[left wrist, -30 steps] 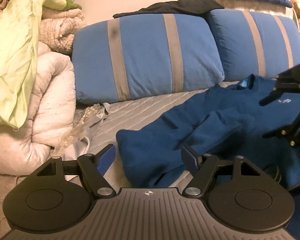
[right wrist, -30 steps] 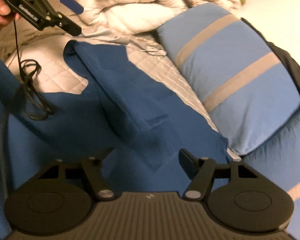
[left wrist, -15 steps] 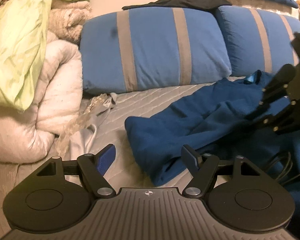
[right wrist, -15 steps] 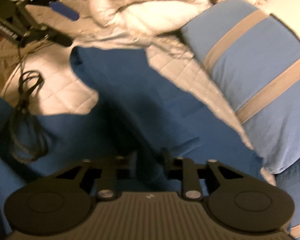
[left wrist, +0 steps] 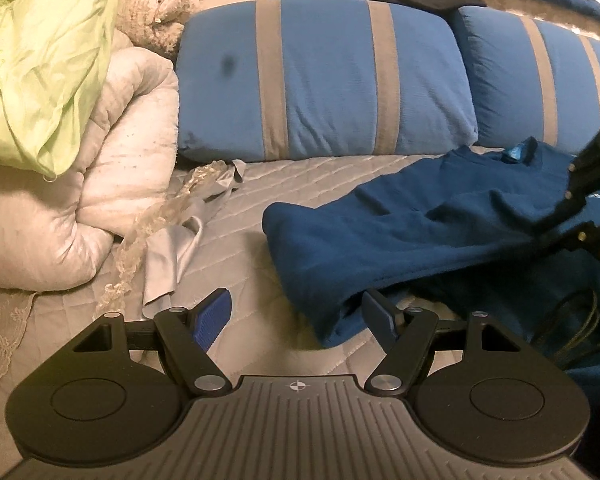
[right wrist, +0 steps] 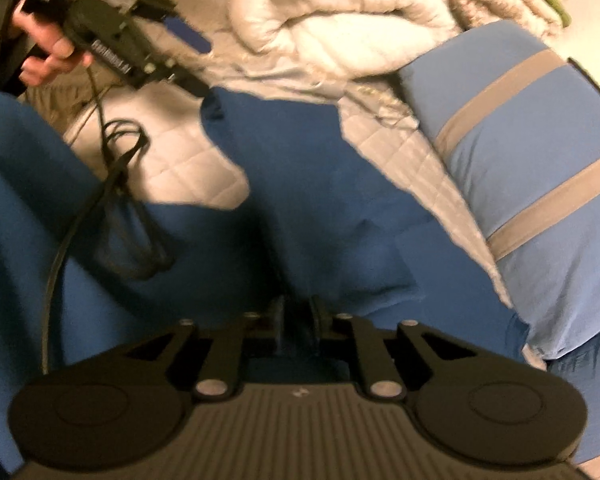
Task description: Fold clothes
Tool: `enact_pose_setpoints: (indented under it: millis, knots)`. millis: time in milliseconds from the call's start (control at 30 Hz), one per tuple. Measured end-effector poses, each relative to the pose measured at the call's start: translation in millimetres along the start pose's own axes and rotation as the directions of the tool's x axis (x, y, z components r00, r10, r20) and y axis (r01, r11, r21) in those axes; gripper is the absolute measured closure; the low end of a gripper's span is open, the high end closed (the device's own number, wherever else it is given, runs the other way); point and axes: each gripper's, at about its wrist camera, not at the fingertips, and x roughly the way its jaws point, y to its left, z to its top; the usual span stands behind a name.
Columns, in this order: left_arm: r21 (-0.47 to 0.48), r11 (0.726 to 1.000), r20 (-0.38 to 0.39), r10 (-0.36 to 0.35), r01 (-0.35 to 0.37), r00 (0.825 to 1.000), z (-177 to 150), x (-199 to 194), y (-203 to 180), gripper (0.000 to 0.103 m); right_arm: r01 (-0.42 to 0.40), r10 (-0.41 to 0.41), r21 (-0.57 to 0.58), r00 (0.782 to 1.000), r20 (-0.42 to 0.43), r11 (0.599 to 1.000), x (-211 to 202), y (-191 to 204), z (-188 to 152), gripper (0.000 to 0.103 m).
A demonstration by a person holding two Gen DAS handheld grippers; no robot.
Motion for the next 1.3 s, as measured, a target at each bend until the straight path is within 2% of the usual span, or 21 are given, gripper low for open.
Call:
enact_pose_setpoints:
  millis: [200,267,400,500,567,600,733,833,1000,1167,1233,1300]
  knots:
    - [0.013,1.0,-0.016,-0.004,0.004,1.0,-3,1,-4,0.031,0.007,-0.007,-0.055,1.0,-0.008,0.998,9,1,6,0.059]
    - [0.019,1.0,-0.021,-0.003,0.003,1.0,-4,2,-5,0.031,0.01,-0.011,-0.078,1.0,-0.016,0.997,13,3,7,0.053]
    - [0.026,1.0,-0.03,-0.001,0.002,1.0,-5,6,-7,0.031,0.023,-0.027,-0.128,0.999,-0.035,0.991,22,8,7,0.052]
    - [0.018,1.0,-0.029,0.0,0.001,1.0,-4,13,-8,0.031,0.044,-0.053,-0.157,0.997,-0.054,0.987,30,10,7,0.06]
    - [0.012,1.0,-0.028,0.006,-0.005,1.0,-2,18,-8,0.031,0.063,-0.075,-0.168,0.995,-0.07,0.984,33,11,9,0.089]
    - [0.007,1.0,-0.028,0.01,-0.01,1.0,-1,21,-8,0.031,0.081,-0.095,-0.178,0.993,-0.073,0.981,33,11,11,0.093]
    - [-0.001,0.999,-0.029,0.042,-0.042,0.999,6,37,-11,0.031,0.187,-0.206,-0.229,0.977,-0.059,0.955,29,6,22,0.096]
    - [0.022,0.998,-0.035,0.063,-0.062,0.997,13,50,-14,0.031,0.284,-0.307,-0.281,0.951,-0.039,0.917,23,-4,32,0.097]
    - [0.027,0.998,-0.025,0.065,-0.064,0.998,27,59,-20,0.031,0.433,-0.462,-0.317,0.887,-0.019,0.844,11,-31,48,0.097]
    - [0.023,0.999,-0.023,0.028,-0.027,0.999,38,68,-29,0.029,0.588,-0.603,-0.246,0.798,0.016,0.771,-13,-71,59,0.098]
    - [0.005,1.0,-0.015,-0.004,0.004,1.0,42,70,-32,0.029,0.626,-0.636,-0.202,0.771,0.019,0.753,-25,-87,61,0.098]
    - [0.009,1.0,-0.024,-0.029,0.029,0.999,47,74,-39,0.029,0.646,-0.655,-0.185,0.755,0.015,0.74,-36,-99,59,0.098]
